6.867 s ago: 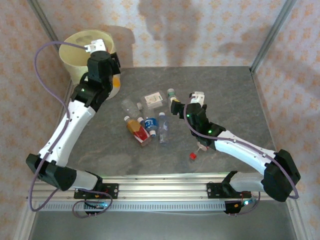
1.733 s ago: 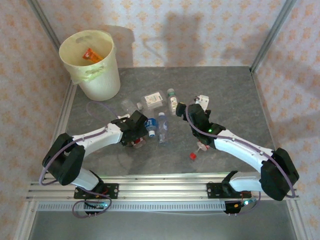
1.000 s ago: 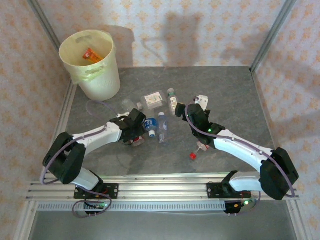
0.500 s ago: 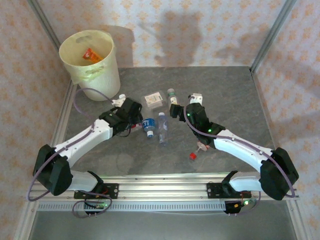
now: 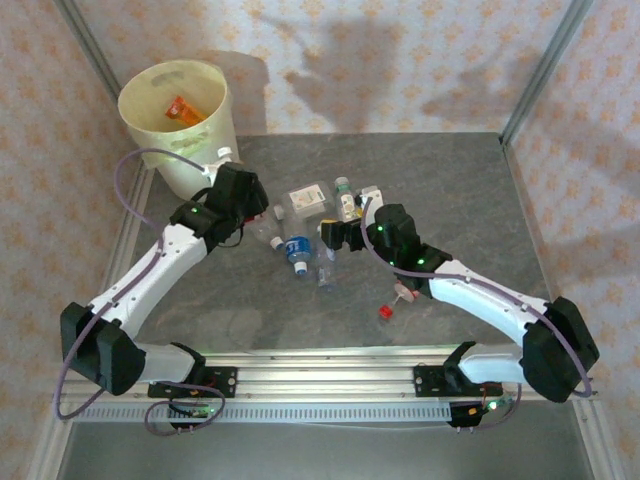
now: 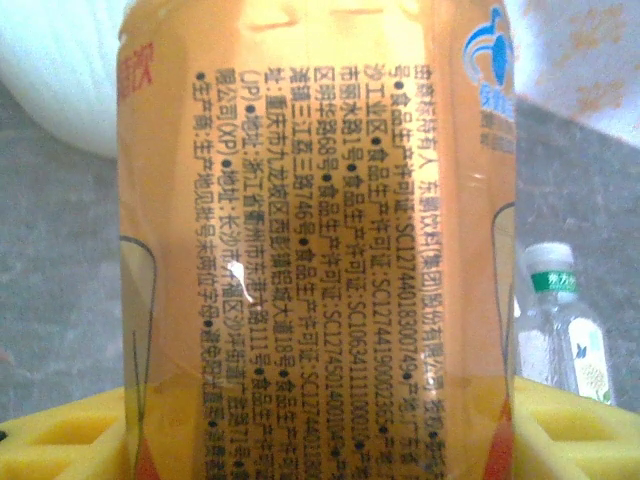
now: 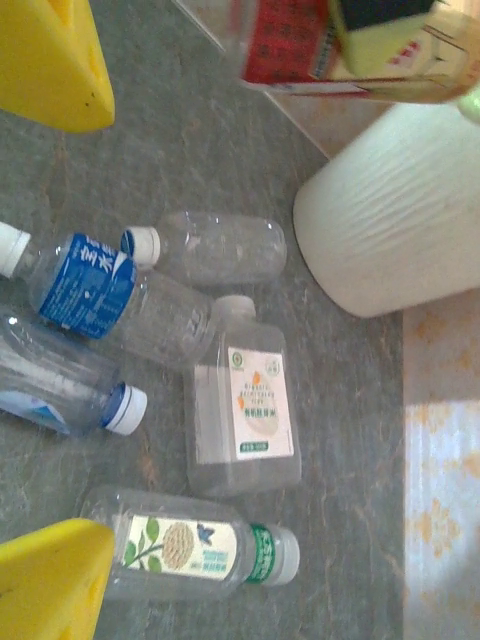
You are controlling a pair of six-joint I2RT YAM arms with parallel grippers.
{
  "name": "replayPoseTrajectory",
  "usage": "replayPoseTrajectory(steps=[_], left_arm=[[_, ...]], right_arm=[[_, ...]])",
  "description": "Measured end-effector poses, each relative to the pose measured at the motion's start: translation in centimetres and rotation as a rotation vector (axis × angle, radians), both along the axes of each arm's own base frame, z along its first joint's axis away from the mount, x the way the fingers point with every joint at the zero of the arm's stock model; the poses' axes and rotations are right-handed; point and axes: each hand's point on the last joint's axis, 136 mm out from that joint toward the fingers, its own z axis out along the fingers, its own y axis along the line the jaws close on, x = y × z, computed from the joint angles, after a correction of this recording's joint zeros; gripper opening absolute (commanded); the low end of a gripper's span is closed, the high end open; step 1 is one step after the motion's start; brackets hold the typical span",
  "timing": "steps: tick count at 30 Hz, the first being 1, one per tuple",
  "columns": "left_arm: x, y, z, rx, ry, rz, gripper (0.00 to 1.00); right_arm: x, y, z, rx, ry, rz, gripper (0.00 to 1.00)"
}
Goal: Put the plastic bottles in the bin
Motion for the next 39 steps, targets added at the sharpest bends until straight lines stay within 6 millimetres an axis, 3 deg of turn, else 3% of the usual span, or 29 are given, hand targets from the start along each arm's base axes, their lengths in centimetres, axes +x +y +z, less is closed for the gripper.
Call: replayPoseTrajectory(steps=[4, 8, 13, 17, 21, 28, 34, 39], left_arm=[[1.3, 0.3, 4.4, 0.030, -0.105, -0.028, 0.68], [2.7, 1.3, 10.6, 0.108, -0.282, -0.011, 0.67], [3.9, 5.1, 17.8, 0.210, -0.461, 0.108, 0.67], [5.6, 8.4, 20.9, 0.300, -0.535, 0.203, 0.67], [8.8, 11.4, 20.7, 0.387, -0.516, 0.262, 0.67], [14.5, 18.5, 18.5, 0.478, -0.393, 0.373, 0.68], [16.1, 22.8, 16.8, 0.497, -0.297, 0.417, 0.70], [16.7, 24.8, 13.7, 0.500, -0.199, 0.424, 0.76]], right_arm=[[-0.3, 0.4, 0.6, 0.006, -0.014, 0.032, 0.99], [-0.5, 0.6, 1.1, 0.013, -0.023, 0.048, 0.99], [-0.5, 0.7, 1.6, 0.018, -0.030, 0.053, 0.99], [-0.4, 0.8, 2.1, 0.024, -0.040, 0.057, 0.99], [-0.4, 0.9, 2.5, 0.023, -0.047, 0.061, 0.99], [-0.6, 0.7, 2.7, 0.020, -0.043, 0.061, 0.99], [-1.1, 0.0, 3.5, 0.021, -0.052, 0.051, 0.99], [-1.4, -0.4, 4.7, 0.034, -0.085, 0.043, 0.99]])
